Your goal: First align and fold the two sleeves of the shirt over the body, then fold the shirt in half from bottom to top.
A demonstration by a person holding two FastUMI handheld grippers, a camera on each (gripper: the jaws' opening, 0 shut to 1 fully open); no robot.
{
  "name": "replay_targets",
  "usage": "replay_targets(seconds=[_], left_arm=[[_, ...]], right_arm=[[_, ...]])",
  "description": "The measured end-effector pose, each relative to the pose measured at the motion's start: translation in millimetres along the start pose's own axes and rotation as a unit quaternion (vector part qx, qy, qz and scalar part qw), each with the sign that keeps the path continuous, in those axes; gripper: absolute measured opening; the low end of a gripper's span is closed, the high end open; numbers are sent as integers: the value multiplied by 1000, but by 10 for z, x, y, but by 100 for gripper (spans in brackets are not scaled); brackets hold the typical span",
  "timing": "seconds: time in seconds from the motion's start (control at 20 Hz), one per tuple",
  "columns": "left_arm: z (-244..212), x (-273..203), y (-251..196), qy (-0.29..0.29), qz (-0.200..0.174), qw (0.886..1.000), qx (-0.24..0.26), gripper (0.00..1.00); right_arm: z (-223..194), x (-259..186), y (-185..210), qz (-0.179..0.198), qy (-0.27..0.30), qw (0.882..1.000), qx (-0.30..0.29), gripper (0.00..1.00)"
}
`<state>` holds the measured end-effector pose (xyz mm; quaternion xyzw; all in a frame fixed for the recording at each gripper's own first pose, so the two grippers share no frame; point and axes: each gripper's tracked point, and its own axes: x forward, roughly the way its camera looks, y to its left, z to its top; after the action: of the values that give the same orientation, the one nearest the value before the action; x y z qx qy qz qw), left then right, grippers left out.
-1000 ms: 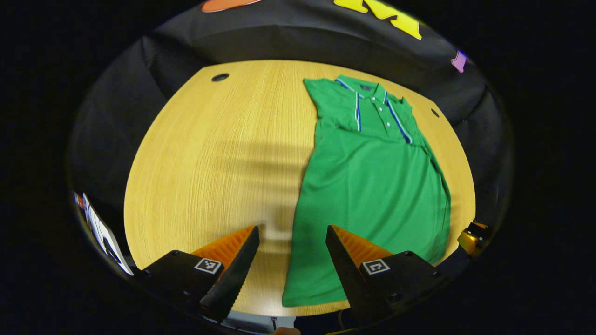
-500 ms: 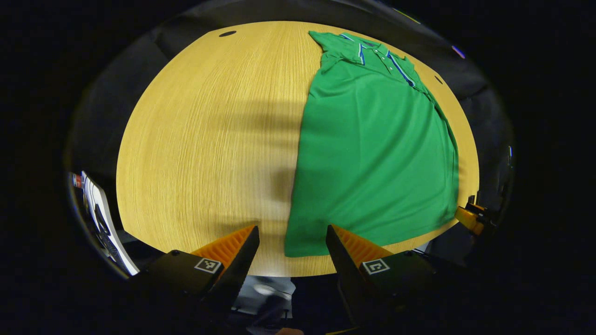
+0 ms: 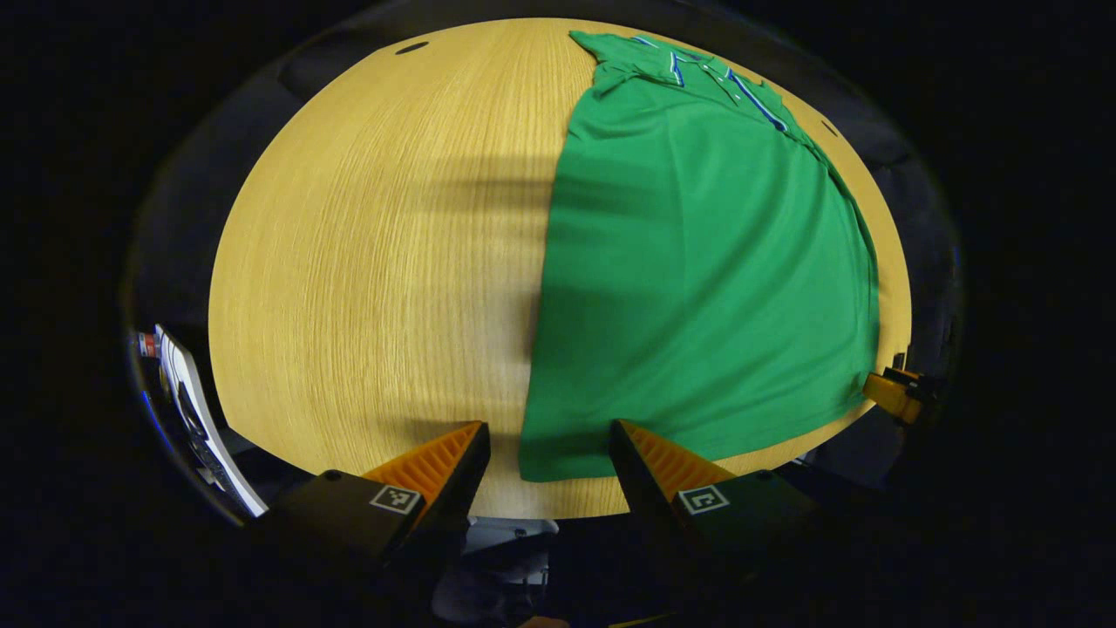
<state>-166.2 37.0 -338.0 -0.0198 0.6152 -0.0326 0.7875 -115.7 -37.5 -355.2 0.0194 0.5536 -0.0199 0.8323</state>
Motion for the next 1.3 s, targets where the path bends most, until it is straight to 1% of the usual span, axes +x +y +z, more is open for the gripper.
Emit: replay_targets(seconds=[0.05,0.1,0.15,0.2,0.25,0.35,0.4,0.45,0.55,0.6,0.65,0.75,0.8,0.85,0.9,0.95,1.0,1.05,1.1,1.15,1.2,1.25,1.3], left_arm=[[15,-5,26,-1,2,1000,4,92],[5,-5,21,1,2,1000,-2,99],[-1,-9,12,5,2,1000,-8,92],[-9,-13,-6,8,2,1000,-9,92],[-8,-21,-6,11,2,1000,-6,92],[-22,-24,6,21,2,1000,-8,92],[-26,-27,1,22,3,1000,-14,92],[-22,-30,-13,26,3,1000,-16,92],[-41,-41,2,33,3,999,-10,93],[-37,-49,-3,35,2,999,-11,93],[-34,-53,0,35,3,999,-12,93],[-44,-52,-9,33,1,999,-11,92],[-44,-42,-15,33,0,999,-10,98],[-36,-41,-30,34,-2,999,-10,86],[-50,-45,-42,37,-2,999,-12,82],[-55,-49,-52,40,-3,999,-12,70],[-56,-54,-70,43,-3,999,-10,66],[-50,-55,-78,44,-4,999,-10,59],[-62,-59,-86,45,-5,999,-9,55],[-56,-54,-110,45,-6,999,-8,49],[-50,-54,-128,45,-7,999,-8,46],[-46,-49,-158,45,-9,999,-9,42],[-43,-52,-186,46,-12,999,-12,30]], right_arm=[[-6,28,-27,-8,7,1000,-3,97],[-7,57,-48,-13,13,1000,-2,95],[-3,73,-29,-7,19,1000,3,95],[0,88,-21,-3,24,1000,9,97],[-6,83,-18,3,32,999,14,92],[-19,110,-31,15,49,998,27,92],[-9,108,-27,15,54,998,28,94],[-8,111,-23,14,58,998,20,92],[-4,103,-10,12,63,998,13,95],[-6,106,-10,13,67,998,16,91],[-17,105,0,15,73,997,22,94],[-13,120,32,17,74,997,19,92],[-1,109,50,18,73,997,13,87],[-1,104,75,18,73,997,3,80],[-7,105,104,19,70,997,-8,75],[2,107,123,18,68,997,-19,65],[4,98,144,20,65,997,-34,58],[0,97,144,20,62,997,-46,51],[3,101,147,22,61,997,-52,49],[3,104,137,21,63,996,-55,53],[18,104,118,21,64,996,-50,49],[3,103,128,22,69,996,-46,12],[14,107,129,24,72,996,-53,11]])
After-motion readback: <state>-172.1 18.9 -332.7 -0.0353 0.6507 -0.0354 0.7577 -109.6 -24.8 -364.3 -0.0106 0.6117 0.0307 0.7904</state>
